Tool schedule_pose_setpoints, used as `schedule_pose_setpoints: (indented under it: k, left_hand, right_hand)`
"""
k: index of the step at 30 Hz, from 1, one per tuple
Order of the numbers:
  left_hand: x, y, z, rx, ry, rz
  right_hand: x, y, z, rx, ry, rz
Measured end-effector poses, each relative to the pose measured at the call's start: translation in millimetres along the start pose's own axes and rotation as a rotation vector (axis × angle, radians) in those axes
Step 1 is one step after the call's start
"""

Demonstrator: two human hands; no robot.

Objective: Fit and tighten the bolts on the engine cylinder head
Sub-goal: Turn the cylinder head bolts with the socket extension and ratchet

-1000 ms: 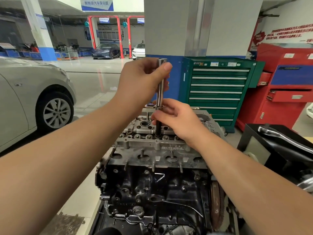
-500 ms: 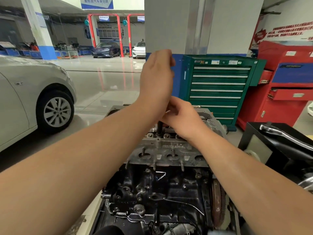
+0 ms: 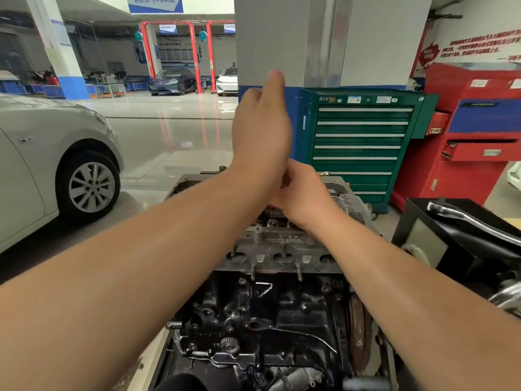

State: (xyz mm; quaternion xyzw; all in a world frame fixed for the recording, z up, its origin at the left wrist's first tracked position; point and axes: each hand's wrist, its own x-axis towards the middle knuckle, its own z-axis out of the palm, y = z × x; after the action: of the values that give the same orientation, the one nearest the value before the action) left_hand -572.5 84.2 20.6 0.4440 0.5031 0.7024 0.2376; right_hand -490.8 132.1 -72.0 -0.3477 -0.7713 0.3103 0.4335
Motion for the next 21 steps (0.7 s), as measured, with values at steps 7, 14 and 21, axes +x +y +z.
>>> schedule_pose_setpoints:
  k: [7,14,21]
  left_hand:
    - [40,9,-41,-0.233,-0.571,-0.328]
    - [-2,3,-12,-0.127,-0.175,-0.125]
    - [28,4,-37,-0.335,-0.636,-0.33]
  right_hand:
    - [0,8,-1,0.262,-0.215,-0.001]
    - [-3,1,2,0.001,0.047,-0.017]
    - [-4,2,0,0.204,-0.198,-0.02]
